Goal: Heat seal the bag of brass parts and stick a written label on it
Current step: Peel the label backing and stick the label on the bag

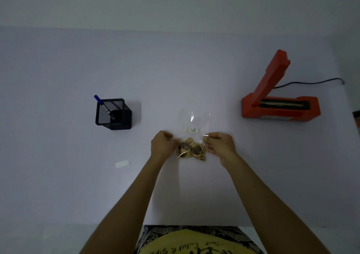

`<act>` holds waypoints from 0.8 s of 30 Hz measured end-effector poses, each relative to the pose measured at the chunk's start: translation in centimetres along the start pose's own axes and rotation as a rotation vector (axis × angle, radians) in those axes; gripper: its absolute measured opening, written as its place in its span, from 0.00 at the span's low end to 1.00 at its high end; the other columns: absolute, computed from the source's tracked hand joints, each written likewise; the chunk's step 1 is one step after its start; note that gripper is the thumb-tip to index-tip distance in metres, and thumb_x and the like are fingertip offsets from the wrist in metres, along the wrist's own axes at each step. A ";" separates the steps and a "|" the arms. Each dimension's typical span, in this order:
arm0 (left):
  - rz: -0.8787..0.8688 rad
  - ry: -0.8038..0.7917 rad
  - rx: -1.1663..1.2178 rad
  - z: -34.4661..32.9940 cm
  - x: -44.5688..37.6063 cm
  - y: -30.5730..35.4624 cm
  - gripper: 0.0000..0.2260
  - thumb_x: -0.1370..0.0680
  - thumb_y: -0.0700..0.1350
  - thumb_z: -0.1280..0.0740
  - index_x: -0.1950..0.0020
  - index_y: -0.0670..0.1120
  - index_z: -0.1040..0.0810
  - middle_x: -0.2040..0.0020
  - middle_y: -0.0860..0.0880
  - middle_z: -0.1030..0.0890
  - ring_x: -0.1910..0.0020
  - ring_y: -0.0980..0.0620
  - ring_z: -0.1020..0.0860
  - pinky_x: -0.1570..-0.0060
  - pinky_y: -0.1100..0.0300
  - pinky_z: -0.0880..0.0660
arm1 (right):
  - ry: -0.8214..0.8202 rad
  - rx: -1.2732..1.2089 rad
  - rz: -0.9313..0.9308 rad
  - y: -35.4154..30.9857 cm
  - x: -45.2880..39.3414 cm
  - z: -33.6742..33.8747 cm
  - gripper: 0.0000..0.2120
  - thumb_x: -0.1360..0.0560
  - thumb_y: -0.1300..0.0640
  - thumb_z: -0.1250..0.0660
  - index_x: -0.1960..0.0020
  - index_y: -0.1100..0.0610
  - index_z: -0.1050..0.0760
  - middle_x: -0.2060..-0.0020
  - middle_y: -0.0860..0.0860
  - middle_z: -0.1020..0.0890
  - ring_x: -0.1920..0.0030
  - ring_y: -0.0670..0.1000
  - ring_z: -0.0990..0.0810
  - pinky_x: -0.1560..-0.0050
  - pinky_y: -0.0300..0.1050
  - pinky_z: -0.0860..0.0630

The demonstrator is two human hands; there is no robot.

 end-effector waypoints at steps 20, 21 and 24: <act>-0.070 0.102 0.051 2.5 -10.2 6.5 0.06 0.28 0.45 0.26 0.61 0.43 0.19 0.67 0.48 0.20 0.66 0.53 0.24 0.65 0.63 0.29 | 0.168 0.419 0.306 -11.1 -8.5 -5.1 0.07 0.33 0.57 0.22 0.63 0.56 0.20 0.65 0.49 0.19 0.61 0.50 0.20 0.59 0.41 0.24; -0.071 0.101 0.045 2.5 -10.2 6.6 0.07 0.29 0.45 0.26 0.62 0.43 0.19 0.69 0.49 0.21 0.67 0.53 0.24 0.65 0.62 0.29 | 0.166 0.423 0.292 -11.2 -8.6 -5.1 0.08 0.33 0.56 0.22 0.60 0.58 0.19 0.63 0.49 0.19 0.60 0.49 0.21 0.59 0.39 0.27; -0.071 0.113 0.017 2.5 -10.4 6.8 0.10 0.30 0.46 0.25 0.67 0.44 0.21 0.72 0.51 0.23 0.70 0.56 0.26 0.67 0.64 0.30 | 0.157 0.438 0.258 -11.2 -9.0 -5.0 0.12 0.34 0.56 0.21 0.56 0.61 0.18 0.61 0.51 0.18 0.59 0.49 0.22 0.58 0.38 0.29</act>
Point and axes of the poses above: each hand's wrist, its own x-axis away from the middle knuckle, its own z-axis out of the back of the hand, y = z × x, the point moved 1 cm from there along -x, towards the middle knuckle
